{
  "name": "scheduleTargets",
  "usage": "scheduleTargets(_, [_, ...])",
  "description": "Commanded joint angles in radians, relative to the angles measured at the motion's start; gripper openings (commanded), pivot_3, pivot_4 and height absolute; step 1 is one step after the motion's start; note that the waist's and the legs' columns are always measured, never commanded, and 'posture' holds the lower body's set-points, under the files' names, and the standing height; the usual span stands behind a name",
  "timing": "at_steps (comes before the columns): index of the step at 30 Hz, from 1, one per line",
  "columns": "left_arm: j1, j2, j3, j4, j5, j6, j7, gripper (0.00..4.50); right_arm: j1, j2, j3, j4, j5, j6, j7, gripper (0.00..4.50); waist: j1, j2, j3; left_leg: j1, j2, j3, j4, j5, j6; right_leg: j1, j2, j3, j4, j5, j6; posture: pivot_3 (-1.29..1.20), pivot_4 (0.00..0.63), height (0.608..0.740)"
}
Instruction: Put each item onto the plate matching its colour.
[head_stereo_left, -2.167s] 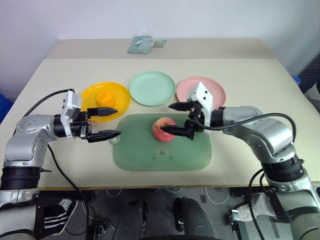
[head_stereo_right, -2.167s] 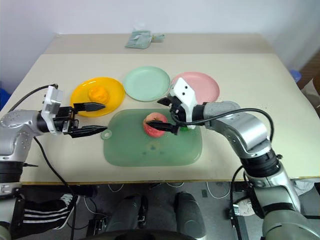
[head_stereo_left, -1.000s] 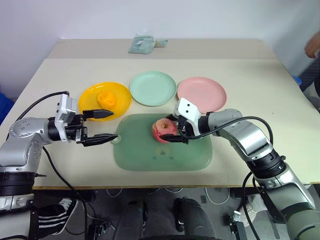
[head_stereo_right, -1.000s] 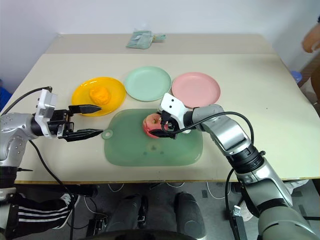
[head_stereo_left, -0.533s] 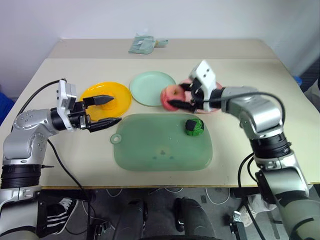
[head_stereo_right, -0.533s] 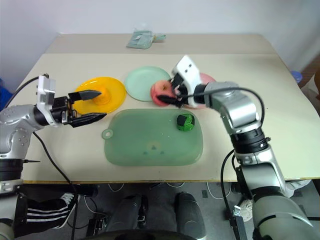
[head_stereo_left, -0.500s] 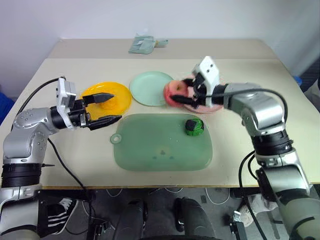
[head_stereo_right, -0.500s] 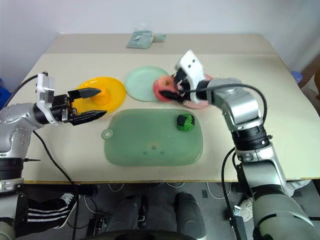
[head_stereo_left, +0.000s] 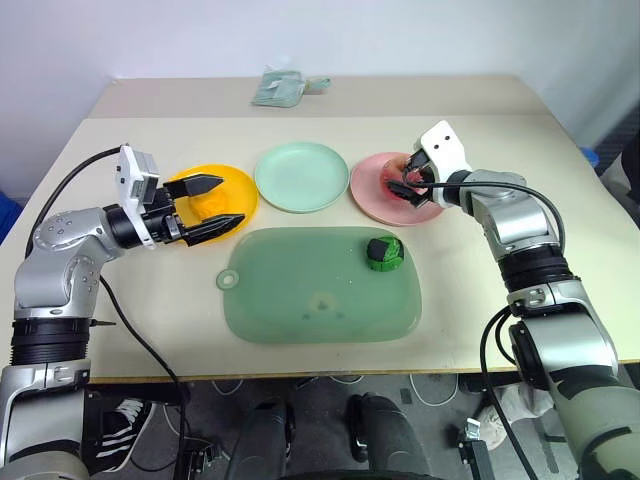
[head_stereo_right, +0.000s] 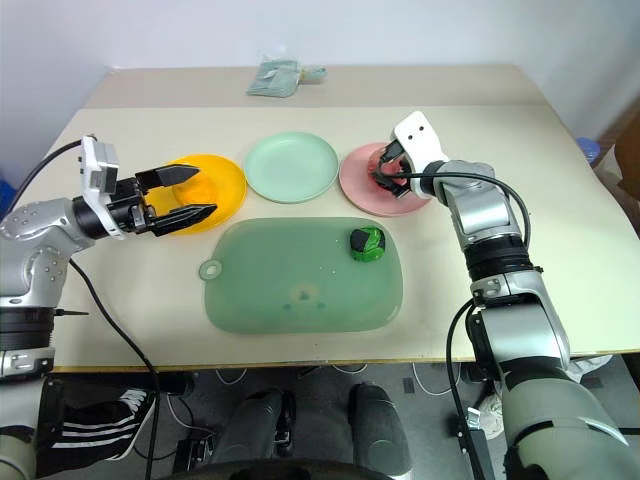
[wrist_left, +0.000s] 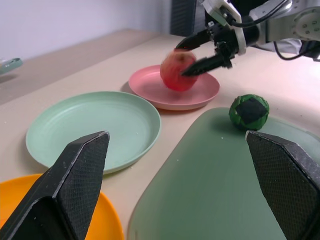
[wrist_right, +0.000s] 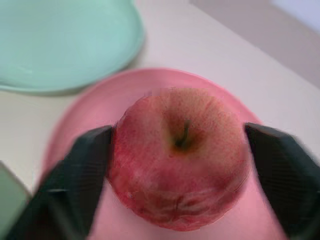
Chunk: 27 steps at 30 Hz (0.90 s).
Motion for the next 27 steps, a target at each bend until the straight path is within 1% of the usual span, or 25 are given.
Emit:
scheduleTargets(1, [0.005,0.008,0.021,-0.029,-0.006,-0.007,0.000,4.50,-0.060,-0.004,-0.071,-0.027,0.019,-0.050,-0.020,4.45,0.002,0.000,0.000,0.000,0.000,0.000,0.000,0.000,0.000,0.000,0.000,0.000,0.000,0.000,0.000,0.00,0.150,0.736])
scheduleTargets(3, [0.005,0.009,0.023,-0.031,-0.008,-0.006,-0.001,4.50,-0.074,0.012,-0.133,-0.070,0.090,-0.039,0.000,4.45,0.002,0.000,0.000,0.000,0.000,0.000,0.000,0.000,0.000,0.000,0.000,0.001,0.000,0.000,0.000,0.00,0.150,0.736])
scheduleTargets(4, [0.006,0.009,0.026,-0.032,-0.013,-0.001,-0.001,4.50,-0.069,0.016,-0.153,-0.116,0.132,-0.022,0.039,4.45,0.003,0.000,0.000,0.000,0.000,0.000,0.000,0.000,0.000,0.000,0.000,0.001,0.000,0.000,0.000,0.00,0.150,0.736])
scheduleTargets(5, [0.011,0.012,0.029,-0.042,-0.025,0.011,-0.008,4.50,-0.046,0.013,-0.159,-0.202,0.198,0.038,0.113,4.45,0.003,0.000,0.000,0.000,0.000,0.000,0.000,0.000,0.000,0.000,0.000,0.001,0.000,0.000,0.000,0.00,0.150,0.736])
scheduleTargets(8, [0.053,0.020,0.033,-0.102,-0.065,0.040,-0.044,4.50,0.077,-0.052,-0.112,-0.506,0.335,0.199,0.301,4.45,0.005,0.000,0.000,0.000,0.001,0.000,-0.001,0.000,0.000,0.000,0.001,0.001,-0.001,0.000,0.000,0.00,0.150,0.736])
scheduleTargets(10, [0.081,0.026,0.033,-0.134,-0.082,0.049,-0.066,4.50,0.159,-0.101,-0.088,-0.664,0.389,0.259,0.366,4.45,0.008,0.000,0.000,0.000,0.001,0.000,-0.001,-0.001,0.001,0.000,0.001,0.001,-0.002,0.000,0.000,0.00,0.150,0.736])
scheduleTargets(12, [0.102,0.032,0.024,-0.145,-0.062,0.022,-0.078,4.50,0.236,-0.154,-0.083,-0.802,0.456,0.320,0.420,4.45,0.009,0.000,0.000,0.000,0.001,0.000,-0.001,-0.001,0.001,0.001,0.001,0.002,-0.003,0.000,0.000,0.00,0.150,0.736])
scheduleTargets(14, [0.118,0.043,0.008,-0.152,-0.048,0.011,-0.103,4.50,0.290,-0.205,-0.043,-0.851,0.397,0.296,0.420,4.45,0.007,0.000,0.000,0.000,0.000,0.000,-0.001,-0.001,0.001,0.001,-0.001,0.002,-0.003,0.000,0.000,0.00,0.150,0.736])
scheduleTargets(16, [0.126,0.045,-0.003,-0.156,-0.040,-0.002,-0.121,4.50,0.323,-0.247,0.014,-0.830,0.293,0.236,0.395,4.45,0.007,0.000,0.000,0.000,0.000,0.000,0.001,-0.001,0.001,0.001,-0.001,0.002,-0.002,0.000,-0.001,0.00,0.150,0.736])
scheduleTargets(18, [0.125,0.040,-0.009,-0.152,-0.032,-0.015,-0.126,4.50,0.339,-0.273,0.065,-0.786,0.201,0.172,0.371,4.45,0.006,0.000,0.000,0.002,0.000,0.000,0.002,0.000,0.001,0.002,0.000,0.003,-0.003,-0.001,-0.004,0.00,0.150,0.736])
scheduleTargets(21, [0.121,0.036,-0.014,-0.148,-0.028,-0.020,-0.129,4.50,0.357,-0.276,0.091,-0.745,0.151,0.129,0.367,4.45,0.005,0.000,0.000,0.002,0.000,0.000,0.001,0.001,0.000,0.002,0.002,0.004,-0.002,-0.001,-0.005,0.00,0.150,0.736])
scheduleTargets(22, [0.120,0.036,-0.014,-0.147,-0.027,-0.022,-0.131,4.50,0.358,-0.270,0.096,-0.730,0.137,0.115,0.362,4.45,0.005,0.000,0.000,0.002,0.001,0.000,0.001,0.001,0.000,0.001,0.002,0.004,-0.002,0.001,-0.003,0.00,0.150,0.736])
scheduleTargets(25, [0.121,0.038,-0.013,-0.144,-0.016,-0.033,-0.138,4.50,0.367,-0.269,0.123,-0.684,0.076,0.065,0.352,4.45,0.006,0.000,0.000,0.001,0.001,0.000,0.000,0.001,0.000,0.000,0.003,0.004,-0.001,0.001,-0.002,0.00,0.150,0.736])
scheduleTargets(27, [0.123,0.039,-0.011,-0.143,-0.018,-0.031,-0.139,4.50,0.369,-0.264,0.127,-0.666,0.063,0.051,0.358,4.45,0.006,0.000,0.000,0.001,0.001,0.000,0.000,0.001,0.000,0.000,0.003,0.004,-0.001,0.001,-0.002,0.00,0.150,0.736])
